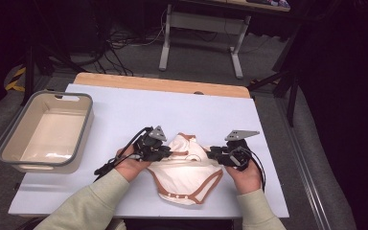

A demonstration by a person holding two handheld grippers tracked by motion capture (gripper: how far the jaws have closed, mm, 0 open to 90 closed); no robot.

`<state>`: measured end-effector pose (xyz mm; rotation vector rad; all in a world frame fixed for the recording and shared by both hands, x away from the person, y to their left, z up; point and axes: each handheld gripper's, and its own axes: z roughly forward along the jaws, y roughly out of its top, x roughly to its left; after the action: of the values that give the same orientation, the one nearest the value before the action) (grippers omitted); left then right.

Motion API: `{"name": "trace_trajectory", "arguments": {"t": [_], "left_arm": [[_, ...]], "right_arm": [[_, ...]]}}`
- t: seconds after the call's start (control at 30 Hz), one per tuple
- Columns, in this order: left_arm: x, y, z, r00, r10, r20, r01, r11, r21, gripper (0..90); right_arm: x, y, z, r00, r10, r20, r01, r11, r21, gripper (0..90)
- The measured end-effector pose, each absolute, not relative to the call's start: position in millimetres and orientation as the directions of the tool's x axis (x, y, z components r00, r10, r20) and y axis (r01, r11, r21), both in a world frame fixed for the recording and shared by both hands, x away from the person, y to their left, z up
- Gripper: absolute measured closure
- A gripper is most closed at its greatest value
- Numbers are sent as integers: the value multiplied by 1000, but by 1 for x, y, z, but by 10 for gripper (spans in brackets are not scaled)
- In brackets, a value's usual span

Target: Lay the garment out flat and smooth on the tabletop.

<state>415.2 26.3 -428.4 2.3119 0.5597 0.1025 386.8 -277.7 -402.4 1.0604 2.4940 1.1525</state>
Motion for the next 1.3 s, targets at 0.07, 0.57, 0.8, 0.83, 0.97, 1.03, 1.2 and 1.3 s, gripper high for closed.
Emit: {"name": "trace_trajectory", "arguments": {"t": [0.07, 0.57, 0.8, 0.83, 0.97, 1.03, 1.2, 1.3], "left_arm": [[418, 27, -431, 894, 435, -104, 385, -629, 675, 870], [449, 97, -434, 712, 663, -231, 600, -405, 690, 780], [443, 87, -432, 739, 644, -196, 557, -421, 716, 670], [444, 86, -434, 738, 645, -196, 559, -422, 714, 667], [447, 83, -439, 737, 644, -205, 568, -425, 705, 656], [447, 81, -440, 741, 641, -199, 563, -432, 704, 656], [445, 79, -438, 754, 627, -196, 552, -443, 707, 663], [443, 79, -436, 763, 618, -190, 544, -455, 704, 666]], "right_arm": [[387, -278, -403, -726, 679, 111, 525, 443, 726, 688], [397, -274, -406, -721, 685, 104, 522, 438, 732, 691], [414, -267, -405, -688, 719, 97, 532, 409, 741, 667], [418, -266, -405, -681, 725, 100, 540, 406, 737, 660], [438, -258, -413, -659, 746, 91, 564, 412, 716, 662], [448, -254, -419, -655, 749, 101, 580, 412, 703, 662], [465, -241, -430, -663, 743, 90, 598, 453, 661, 662], [471, -235, -436, -662, 743, 95, 610, 462, 644, 674]]}}
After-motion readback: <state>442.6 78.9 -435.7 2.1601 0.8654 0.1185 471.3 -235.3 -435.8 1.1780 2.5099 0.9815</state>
